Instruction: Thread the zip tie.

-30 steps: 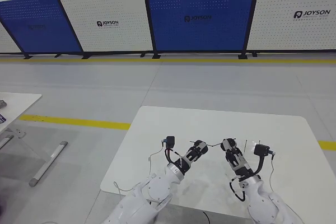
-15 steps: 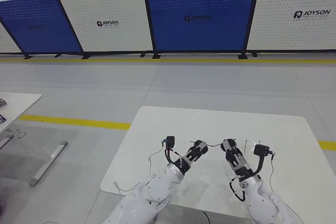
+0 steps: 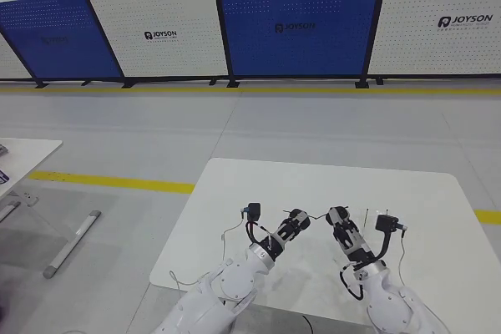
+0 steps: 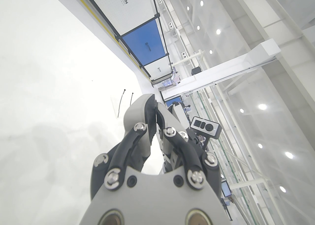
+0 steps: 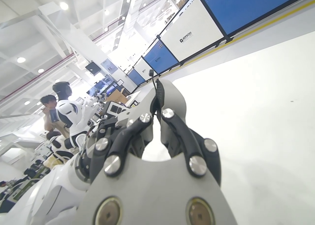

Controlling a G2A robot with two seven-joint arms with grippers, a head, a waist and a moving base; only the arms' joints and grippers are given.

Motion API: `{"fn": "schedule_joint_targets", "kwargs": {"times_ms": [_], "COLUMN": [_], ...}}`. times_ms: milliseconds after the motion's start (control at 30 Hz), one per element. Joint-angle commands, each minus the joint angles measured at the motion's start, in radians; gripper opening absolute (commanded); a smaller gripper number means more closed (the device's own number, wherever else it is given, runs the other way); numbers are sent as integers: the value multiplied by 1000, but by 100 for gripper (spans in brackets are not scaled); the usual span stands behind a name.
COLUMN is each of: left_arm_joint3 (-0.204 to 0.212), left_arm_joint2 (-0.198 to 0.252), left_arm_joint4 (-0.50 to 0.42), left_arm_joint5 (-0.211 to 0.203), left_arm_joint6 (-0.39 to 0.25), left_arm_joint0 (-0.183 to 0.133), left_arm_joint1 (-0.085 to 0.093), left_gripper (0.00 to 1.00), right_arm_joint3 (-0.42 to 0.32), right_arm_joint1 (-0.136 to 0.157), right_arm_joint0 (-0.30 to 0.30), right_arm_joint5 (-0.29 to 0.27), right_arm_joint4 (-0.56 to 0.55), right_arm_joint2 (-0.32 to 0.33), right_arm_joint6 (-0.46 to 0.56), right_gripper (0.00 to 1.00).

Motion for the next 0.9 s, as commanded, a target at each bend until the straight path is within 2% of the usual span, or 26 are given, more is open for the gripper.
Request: {"fn": "schedule_joint_targets", "kwargs": {"times_ms": [0, 267, 367, 867], "left_arm_joint3": [0, 0, 0, 0], "left_arm_joint2": [0, 0, 0, 0], "left_arm_joint4": [0, 0, 0, 0], "left_arm_joint5": [0, 0, 0, 0], "left_arm_joint6": [0, 0, 0, 0], "left_arm_joint0": [0, 0, 0, 0], "left_arm_joint1": [0, 0, 0, 0], "left_gripper": [0, 0, 0, 0], "right_arm_joint3": [1, 6, 5, -1], "right_arm_joint1": [-1, -11, -13, -14], "right_arm_joint0": [0, 1, 1, -8], "right_arm_joint5": [-2, 16, 44, 48], "right_arm_joint4": [1, -6, -38, -30], "right_arm_joint2": [1, -4, 1, 7], "right_arm_joint6": [-1, -7, -28, -39], "right_gripper": [0, 0, 0, 0]}}
